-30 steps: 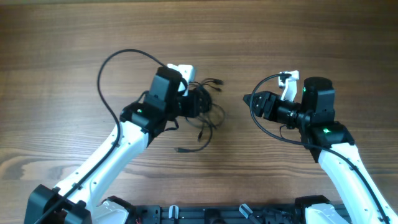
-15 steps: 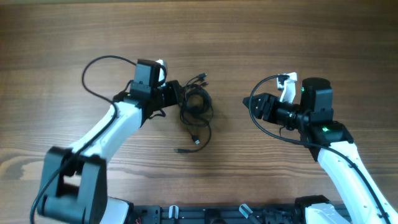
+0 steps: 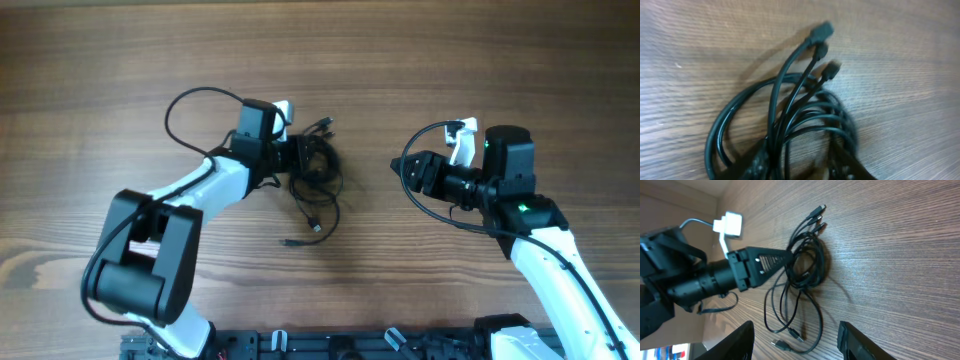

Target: Untangle cables

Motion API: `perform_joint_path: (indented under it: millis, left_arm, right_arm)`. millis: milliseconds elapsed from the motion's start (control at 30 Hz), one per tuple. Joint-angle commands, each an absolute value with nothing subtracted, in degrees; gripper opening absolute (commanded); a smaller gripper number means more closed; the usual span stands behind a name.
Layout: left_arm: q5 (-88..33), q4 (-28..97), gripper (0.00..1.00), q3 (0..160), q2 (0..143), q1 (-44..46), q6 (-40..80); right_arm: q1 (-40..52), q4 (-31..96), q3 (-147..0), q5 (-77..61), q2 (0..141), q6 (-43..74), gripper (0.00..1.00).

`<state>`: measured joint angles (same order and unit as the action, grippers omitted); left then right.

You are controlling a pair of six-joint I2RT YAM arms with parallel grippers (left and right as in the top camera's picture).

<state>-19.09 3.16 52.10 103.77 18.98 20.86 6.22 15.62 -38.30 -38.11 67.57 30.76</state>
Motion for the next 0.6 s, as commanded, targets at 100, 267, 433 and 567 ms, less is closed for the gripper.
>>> perform_joint_path:
  millis: [100, 267, 433, 567]
  left_arm:
    - [-18.44, 2.13, 0.15, 52.42, 105.32, 21.15, 19.7]
    - [-26.44, -0.12, 0.04, 53.12, 102.69, 21.1, 19.81]
    - [-37.95, -6.55, 0.04, 54.3, 94.15, 21.1, 24.6]
    - [-41.1, -8.43, 0.04, 54.3, 88.12, 21.1, 25.93]
  right_arm:
    - [6.33, 15.46, -38.61, -38.59, 68.05, 29.93, 0.56]
    - [6.33, 15.75, -38.61, -36.64, 68.05, 28.4, 0.56]
    - [6.33, 15.97, -38.61, -32.8, 68.05, 27.99, 0.56]
    - [6.33, 15.9, -38.61, -30.98, 68.05, 28.01, 0.55]
